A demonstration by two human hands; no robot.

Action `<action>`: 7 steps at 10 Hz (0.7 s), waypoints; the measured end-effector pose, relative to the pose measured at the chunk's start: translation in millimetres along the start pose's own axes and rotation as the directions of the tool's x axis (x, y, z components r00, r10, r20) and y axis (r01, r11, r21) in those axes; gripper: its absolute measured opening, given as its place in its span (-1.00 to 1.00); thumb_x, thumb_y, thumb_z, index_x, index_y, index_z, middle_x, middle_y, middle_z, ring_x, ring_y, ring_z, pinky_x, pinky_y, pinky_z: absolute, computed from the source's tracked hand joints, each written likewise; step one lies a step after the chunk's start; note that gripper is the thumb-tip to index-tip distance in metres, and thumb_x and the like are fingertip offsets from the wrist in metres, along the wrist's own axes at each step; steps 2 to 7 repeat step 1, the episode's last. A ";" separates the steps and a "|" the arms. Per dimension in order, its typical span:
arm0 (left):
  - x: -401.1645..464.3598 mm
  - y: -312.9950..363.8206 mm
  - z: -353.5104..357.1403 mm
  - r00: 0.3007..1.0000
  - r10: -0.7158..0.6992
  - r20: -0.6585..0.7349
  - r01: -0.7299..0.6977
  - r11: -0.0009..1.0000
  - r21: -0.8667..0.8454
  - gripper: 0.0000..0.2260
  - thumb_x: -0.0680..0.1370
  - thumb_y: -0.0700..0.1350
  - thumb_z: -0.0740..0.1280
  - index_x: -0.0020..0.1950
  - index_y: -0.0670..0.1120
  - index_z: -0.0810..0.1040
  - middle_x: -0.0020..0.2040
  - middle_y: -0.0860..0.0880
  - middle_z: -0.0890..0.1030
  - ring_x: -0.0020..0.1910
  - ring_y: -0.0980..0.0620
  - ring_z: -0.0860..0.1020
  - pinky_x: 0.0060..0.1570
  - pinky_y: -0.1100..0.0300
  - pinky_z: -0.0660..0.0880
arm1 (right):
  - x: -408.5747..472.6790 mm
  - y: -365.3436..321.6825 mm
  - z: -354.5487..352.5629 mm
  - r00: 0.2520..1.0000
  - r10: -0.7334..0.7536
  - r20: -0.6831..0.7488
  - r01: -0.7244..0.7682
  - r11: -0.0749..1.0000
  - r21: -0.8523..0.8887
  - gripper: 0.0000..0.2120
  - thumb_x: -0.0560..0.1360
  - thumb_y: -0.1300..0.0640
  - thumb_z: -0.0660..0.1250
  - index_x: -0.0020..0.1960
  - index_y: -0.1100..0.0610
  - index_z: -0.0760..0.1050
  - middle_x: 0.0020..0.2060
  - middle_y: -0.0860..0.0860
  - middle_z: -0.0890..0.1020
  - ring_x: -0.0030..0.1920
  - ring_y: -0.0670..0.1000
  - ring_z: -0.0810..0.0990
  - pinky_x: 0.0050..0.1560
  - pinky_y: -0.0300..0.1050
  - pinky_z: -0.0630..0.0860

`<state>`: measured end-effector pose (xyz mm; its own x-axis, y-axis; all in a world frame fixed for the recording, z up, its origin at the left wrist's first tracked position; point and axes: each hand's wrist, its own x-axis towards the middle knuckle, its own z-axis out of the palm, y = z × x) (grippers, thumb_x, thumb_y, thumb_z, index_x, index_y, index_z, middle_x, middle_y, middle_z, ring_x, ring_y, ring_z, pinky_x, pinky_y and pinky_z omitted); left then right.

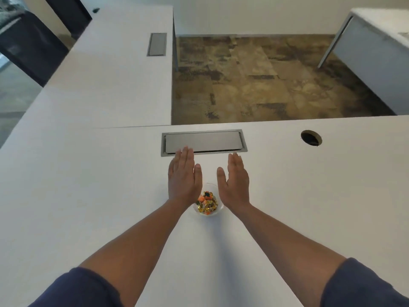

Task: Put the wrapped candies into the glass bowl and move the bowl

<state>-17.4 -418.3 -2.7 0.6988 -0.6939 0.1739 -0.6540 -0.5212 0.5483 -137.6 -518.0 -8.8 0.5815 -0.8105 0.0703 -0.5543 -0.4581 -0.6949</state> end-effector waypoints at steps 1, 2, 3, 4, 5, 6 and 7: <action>25.2 29.3 -46.9 0.985 0.142 -0.094 -0.133 0.986 0.096 -0.45 0.71 -0.01 0.00 0.69 -0.14 0.03 0.71 -0.09 0.04 0.68 -0.07 -0.08 0.64 -0.06 -0.06 | 22.5 -40.8 -33.4 0.977 -0.188 -0.098 0.175 0.976 -0.127 -0.35 0.67 -0.12 0.01 0.67 0.17 0.07 0.68 0.11 0.11 0.68 0.09 0.02 0.62 0.10 0.05; 25.2 29.3 -46.9 0.985 0.142 -0.094 -0.133 0.986 0.096 -0.45 0.71 -0.01 0.00 0.69 -0.14 0.03 0.71 -0.09 0.04 0.68 -0.07 -0.08 0.64 -0.06 -0.06 | 22.5 -40.8 -33.4 0.977 -0.188 -0.098 0.175 0.976 -0.127 -0.35 0.67 -0.12 0.01 0.67 0.17 0.07 0.68 0.11 0.11 0.68 0.09 0.02 0.62 0.10 0.05; 25.2 29.3 -46.9 0.985 0.142 -0.094 -0.133 0.986 0.096 -0.45 0.71 -0.01 0.00 0.69 -0.14 0.03 0.71 -0.09 0.04 0.68 -0.07 -0.08 0.64 -0.06 -0.06 | 22.5 -40.8 -33.4 0.977 -0.188 -0.098 0.175 0.976 -0.127 -0.35 0.67 -0.12 0.01 0.67 0.17 0.07 0.68 0.11 0.11 0.68 0.09 0.02 0.62 0.10 0.05; 25.2 29.3 -46.9 0.985 0.142 -0.094 -0.133 0.986 0.096 -0.45 0.71 -0.01 0.00 0.69 -0.14 0.03 0.71 -0.09 0.04 0.68 -0.07 -0.08 0.64 -0.06 -0.06 | 22.5 -40.8 -33.4 0.977 -0.188 -0.098 0.175 0.976 -0.127 -0.35 0.67 -0.12 0.01 0.67 0.17 0.07 0.68 0.11 0.11 0.68 0.09 0.02 0.62 0.10 0.05; 25.2 29.3 -46.9 0.985 0.142 -0.094 -0.133 0.986 0.096 -0.45 0.71 -0.01 0.00 0.69 -0.14 0.03 0.71 -0.09 0.04 0.68 -0.07 -0.08 0.64 -0.06 -0.06 | 22.5 -40.8 -33.4 0.977 -0.188 -0.098 0.175 0.976 -0.127 -0.35 0.67 -0.12 0.01 0.67 0.17 0.07 0.68 0.11 0.11 0.68 0.09 0.02 0.62 0.10 0.05; 25.2 29.3 -46.9 0.985 0.142 -0.094 -0.133 0.986 0.096 -0.45 0.71 -0.01 0.00 0.69 -0.14 0.03 0.71 -0.09 0.04 0.68 -0.07 -0.08 0.64 -0.06 -0.06 | 22.5 -40.8 -33.4 0.977 -0.188 -0.098 0.175 0.976 -0.127 -0.35 0.67 -0.12 0.01 0.67 0.17 0.07 0.68 0.11 0.11 0.68 0.09 0.02 0.62 0.10 0.05; 25.2 29.3 -46.9 0.985 0.142 -0.094 -0.133 0.986 0.096 -0.45 0.71 -0.01 0.00 0.69 -0.14 0.03 0.71 -0.09 0.04 0.68 -0.07 -0.08 0.64 -0.06 -0.06 | 22.5 -40.8 -33.4 0.977 -0.188 -0.098 0.175 0.976 -0.127 -0.35 0.67 -0.12 0.01 0.67 0.17 0.07 0.68 0.11 0.11 0.68 0.09 0.02 0.62 0.10 0.05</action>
